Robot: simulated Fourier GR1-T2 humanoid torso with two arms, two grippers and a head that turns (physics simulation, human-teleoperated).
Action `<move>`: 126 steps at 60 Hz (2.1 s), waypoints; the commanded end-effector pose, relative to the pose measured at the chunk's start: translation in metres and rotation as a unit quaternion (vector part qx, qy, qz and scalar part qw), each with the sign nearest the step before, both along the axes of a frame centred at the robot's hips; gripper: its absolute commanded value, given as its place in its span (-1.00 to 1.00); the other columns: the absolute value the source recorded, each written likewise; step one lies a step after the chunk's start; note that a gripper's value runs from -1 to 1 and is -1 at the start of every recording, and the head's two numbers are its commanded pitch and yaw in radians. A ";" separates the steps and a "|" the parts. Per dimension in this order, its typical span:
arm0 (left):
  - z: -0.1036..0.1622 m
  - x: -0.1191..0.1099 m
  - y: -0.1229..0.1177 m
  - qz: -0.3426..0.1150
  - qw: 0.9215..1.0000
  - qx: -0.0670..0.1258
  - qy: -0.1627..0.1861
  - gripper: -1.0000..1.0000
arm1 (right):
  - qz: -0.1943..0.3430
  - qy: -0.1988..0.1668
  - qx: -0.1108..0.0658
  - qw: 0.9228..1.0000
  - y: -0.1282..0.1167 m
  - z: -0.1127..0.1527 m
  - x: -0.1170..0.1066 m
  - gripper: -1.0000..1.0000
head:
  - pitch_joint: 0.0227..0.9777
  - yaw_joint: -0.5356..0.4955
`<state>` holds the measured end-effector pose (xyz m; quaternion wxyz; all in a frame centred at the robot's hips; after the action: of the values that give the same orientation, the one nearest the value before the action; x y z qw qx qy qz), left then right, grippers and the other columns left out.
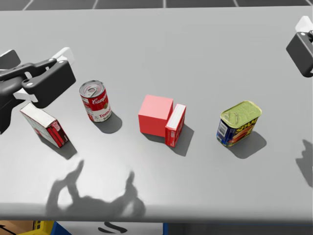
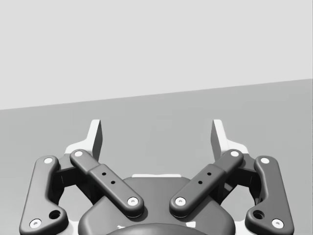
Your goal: Find the red cube and pick it up.
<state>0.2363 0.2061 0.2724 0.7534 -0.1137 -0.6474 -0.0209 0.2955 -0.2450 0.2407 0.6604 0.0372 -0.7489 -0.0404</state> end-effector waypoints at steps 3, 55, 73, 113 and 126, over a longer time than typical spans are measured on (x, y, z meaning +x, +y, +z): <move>-0.005 -0.049 -0.032 -0.054 0.998 0.002 0.030 -1.00 | -0.003 0.000 0.003 1.000 -0.003 0.000 0.000 -1.00 | 0.75 0.11; -0.106 -0.032 -0.100 -0.101 0.988 0.061 0.097 -1.00 | -0.012 -0.003 -0.011 1.000 -0.005 -0.001 0.002 -1.00 | 0.78 0.12; -0.118 0.001 -0.114 -0.092 0.987 0.070 0.115 -1.00 | -0.013 -0.003 -0.012 1.000 -0.005 -0.001 0.002 -1.00 | 0.78 0.11; -0.122 0.044 -0.146 -0.073 0.985 0.077 0.138 -1.00 | -0.013 -0.005 -0.013 1.000 -0.006 0.000 0.002 -1.00 | 0.78 0.09; -0.129 0.055 -0.148 -0.066 0.984 0.075 0.147 -1.00 | -0.014 -0.004 -0.014 1.000 -0.006 0.000 0.002 -1.00 | 0.76 0.08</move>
<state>0.2845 0.0583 0.1513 0.8375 -0.1059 -0.5255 -0.1062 0.2972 -0.2507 0.2408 0.6569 0.0185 -0.7527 -0.0389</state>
